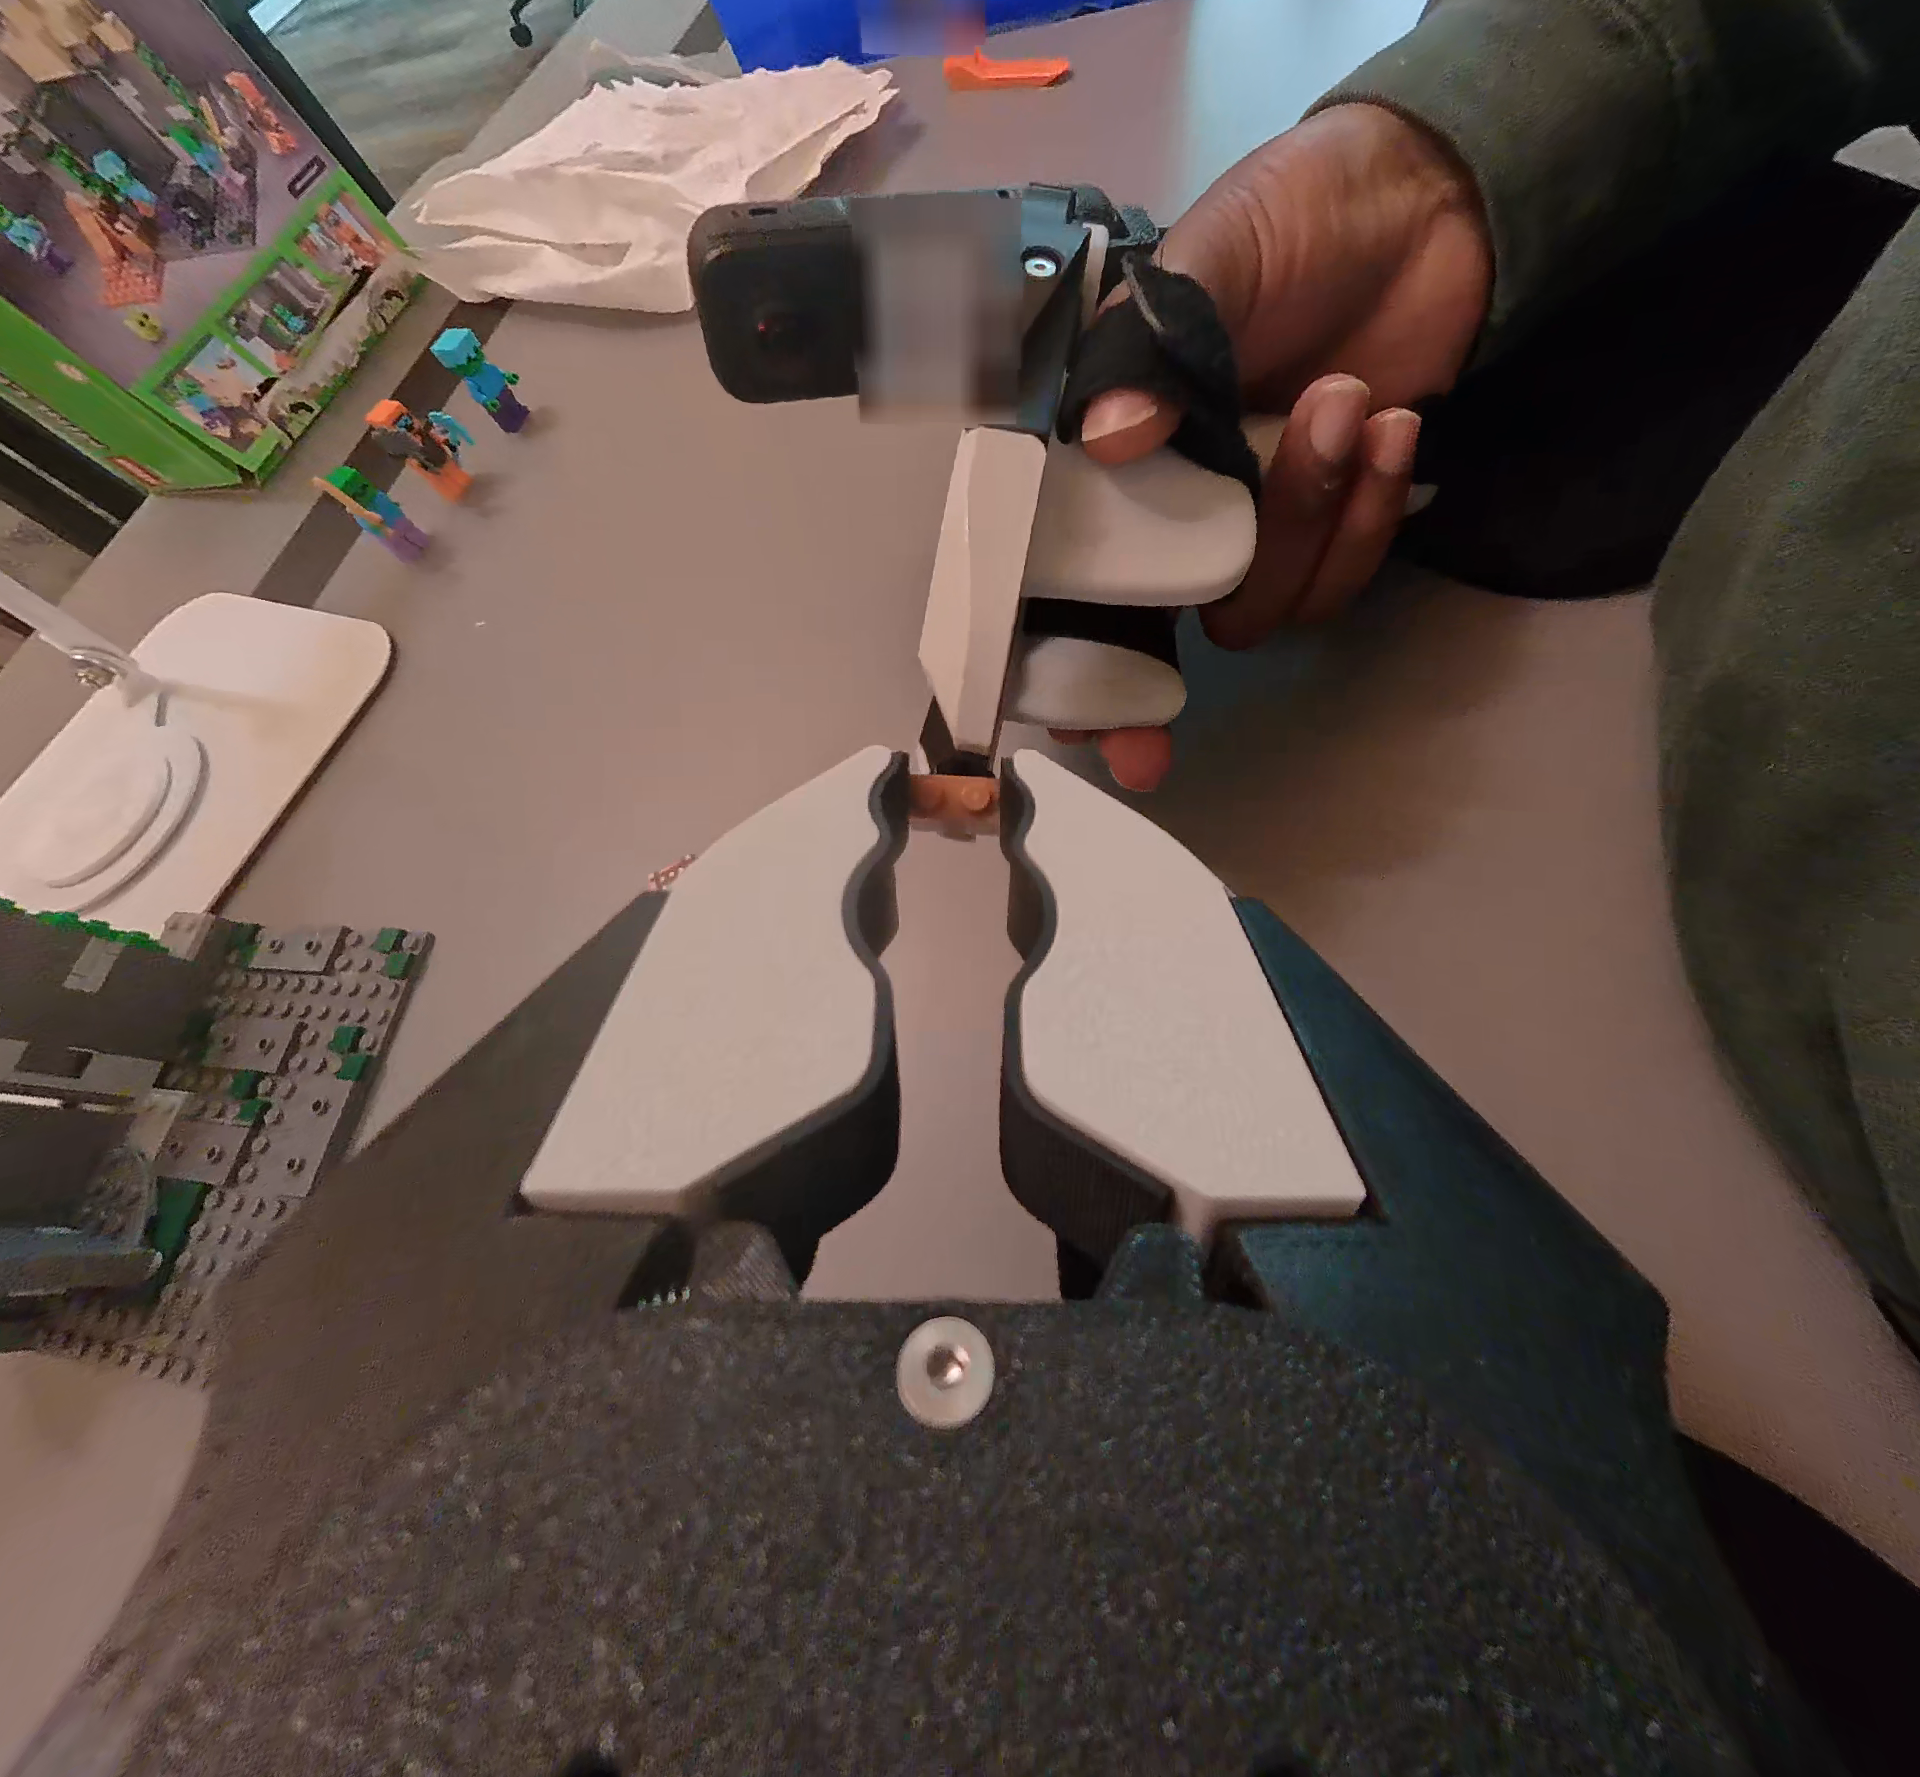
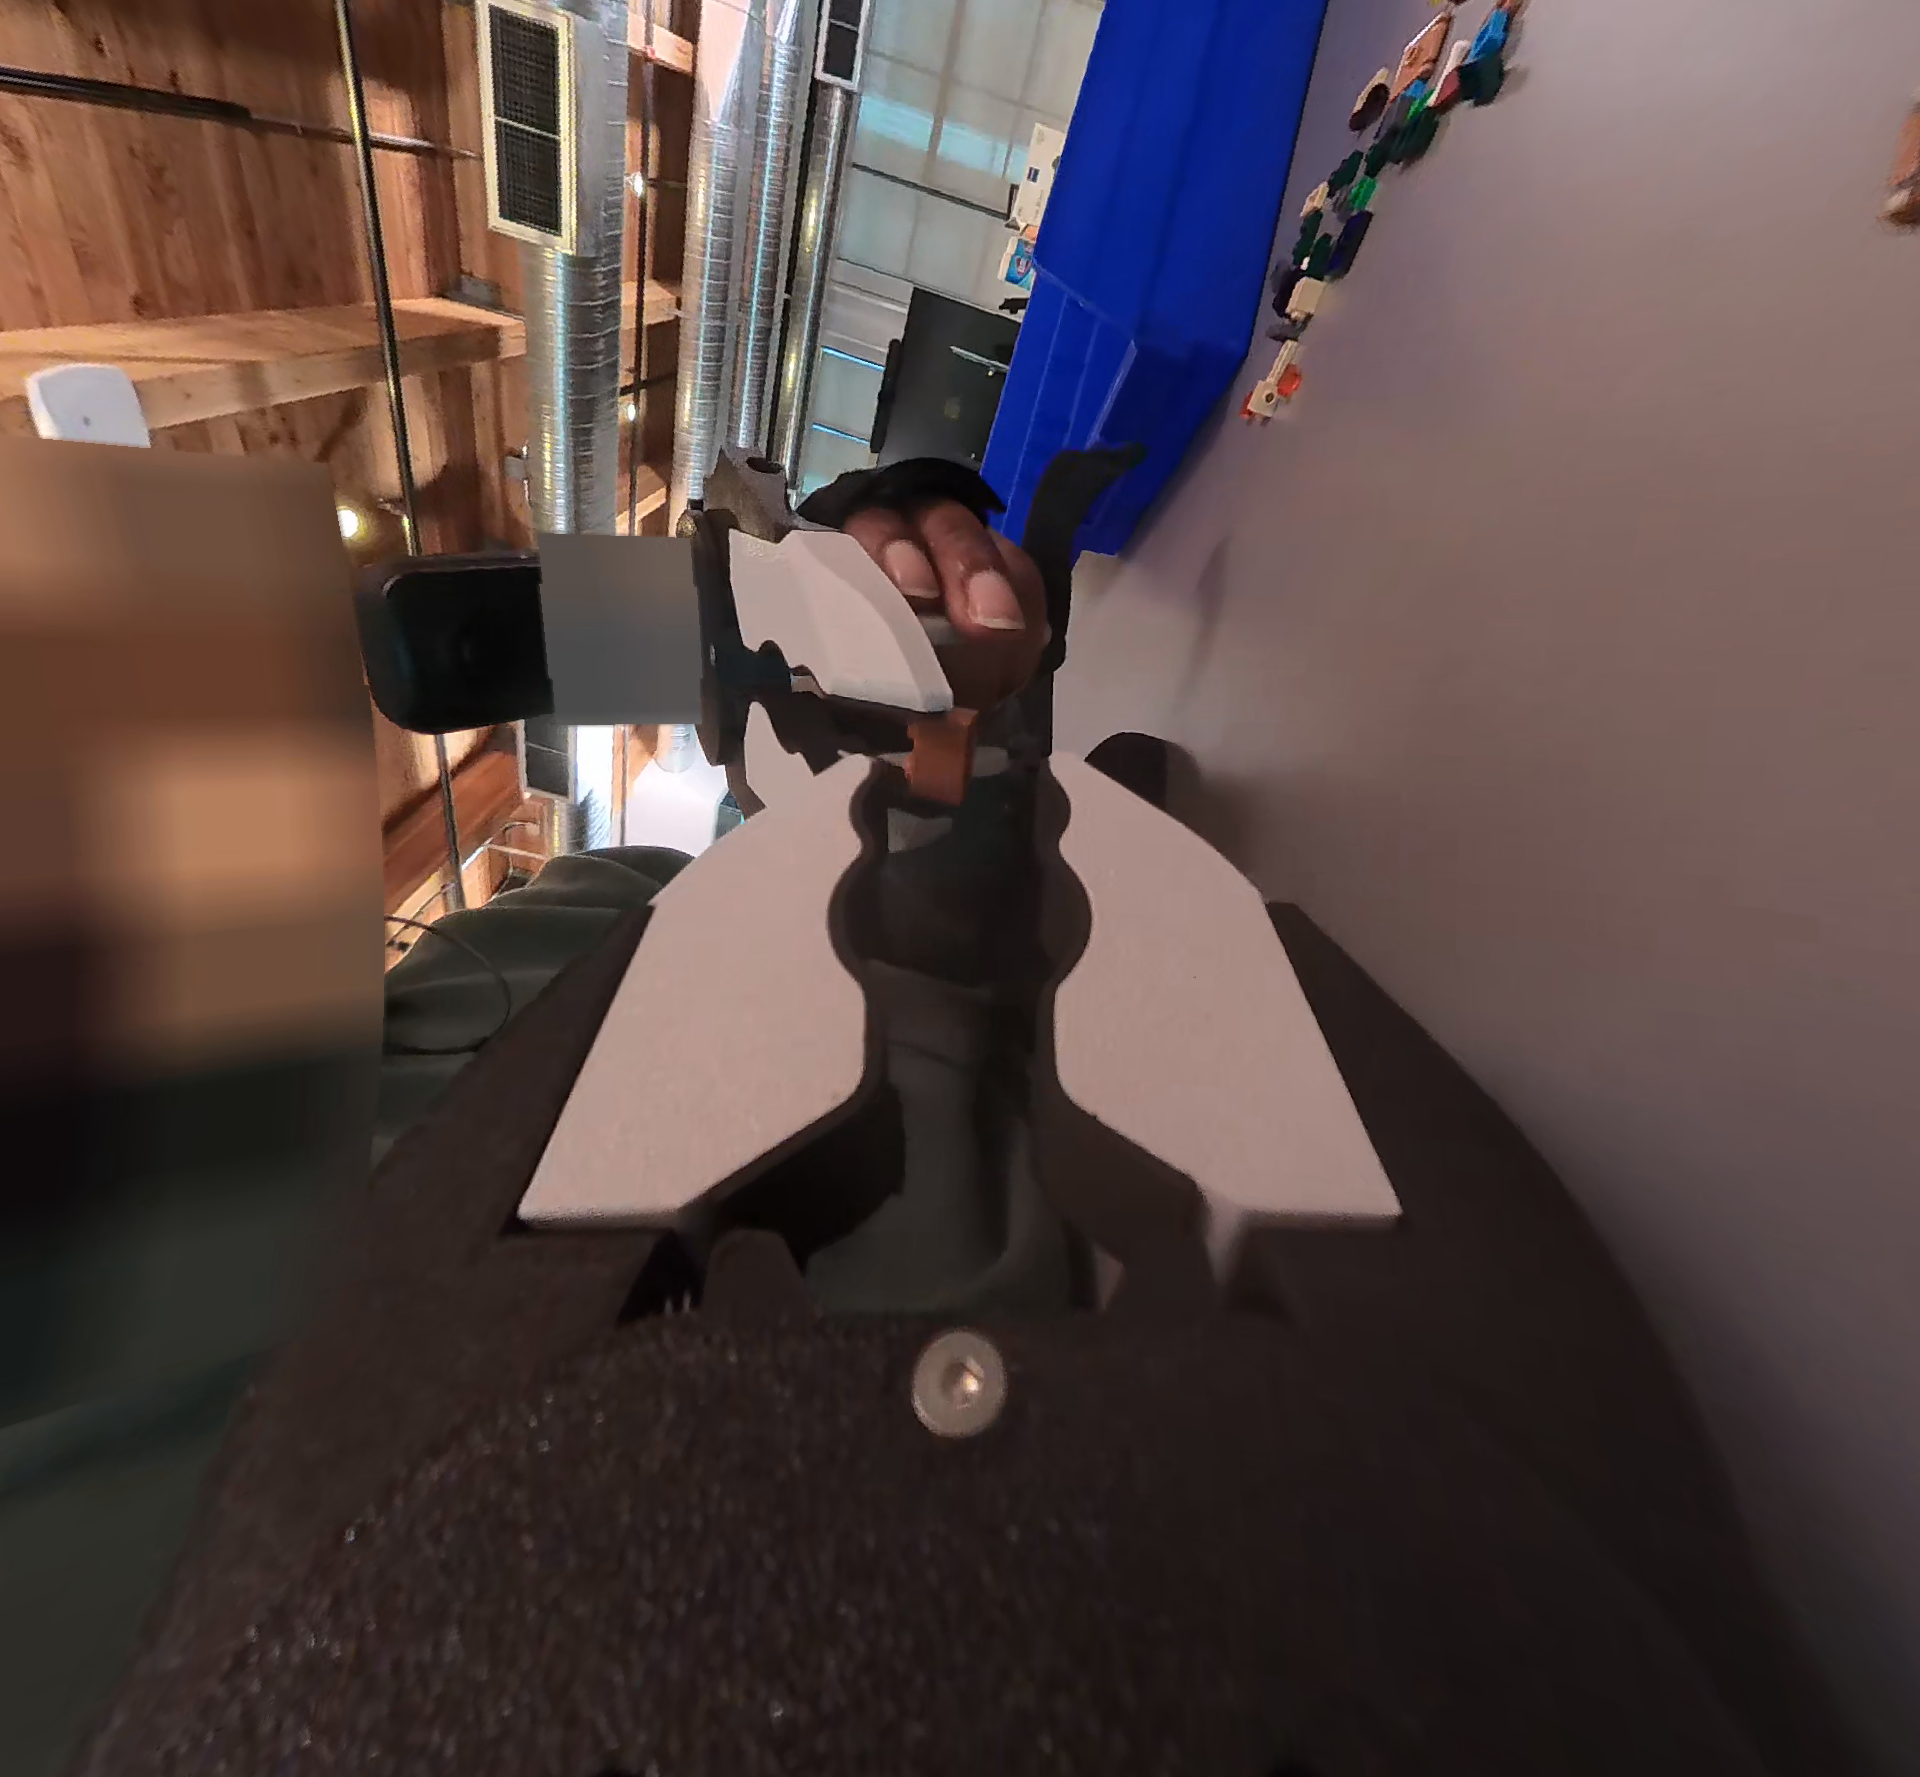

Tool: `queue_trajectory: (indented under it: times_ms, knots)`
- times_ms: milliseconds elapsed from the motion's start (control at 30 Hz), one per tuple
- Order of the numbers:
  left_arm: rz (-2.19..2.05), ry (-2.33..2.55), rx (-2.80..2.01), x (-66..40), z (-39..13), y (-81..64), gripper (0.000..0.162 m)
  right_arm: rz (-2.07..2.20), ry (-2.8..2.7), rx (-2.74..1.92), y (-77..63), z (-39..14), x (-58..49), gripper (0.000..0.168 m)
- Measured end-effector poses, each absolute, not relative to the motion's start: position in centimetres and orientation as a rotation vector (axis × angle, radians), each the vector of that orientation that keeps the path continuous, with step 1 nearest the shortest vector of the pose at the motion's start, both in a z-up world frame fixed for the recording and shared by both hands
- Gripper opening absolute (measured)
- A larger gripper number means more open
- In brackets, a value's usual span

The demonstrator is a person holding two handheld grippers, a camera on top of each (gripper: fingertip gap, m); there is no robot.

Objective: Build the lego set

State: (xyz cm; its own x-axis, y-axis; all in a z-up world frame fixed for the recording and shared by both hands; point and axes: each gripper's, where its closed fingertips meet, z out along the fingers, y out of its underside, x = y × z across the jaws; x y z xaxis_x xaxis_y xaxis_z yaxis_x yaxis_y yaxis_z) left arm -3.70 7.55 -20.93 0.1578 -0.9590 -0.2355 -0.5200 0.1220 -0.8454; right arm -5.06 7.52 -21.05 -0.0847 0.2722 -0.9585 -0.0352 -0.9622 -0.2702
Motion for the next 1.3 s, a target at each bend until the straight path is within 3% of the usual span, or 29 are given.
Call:
queue_trajectory:
  times_ms: [700,867,1300]
  knots:
    - [-0.581,1.589,-1.490,-3.4,-21.3,6.6,0.016,2.242,-0.393,-1.945,6.1,-20.5,-5.4,0.024]
    - [-0.572,1.580,-1.438,-3.1,-20.1,6.4,0.016,2.247,-0.407,-1.885,6.0,-19.8,-5.2,0.016]
    - [-0.600,1.508,-1.266,-2.2,-16.7,5.1,0.016,2.378,-0.444,-1.616,4.8,-16.5,-4.4,0.016]
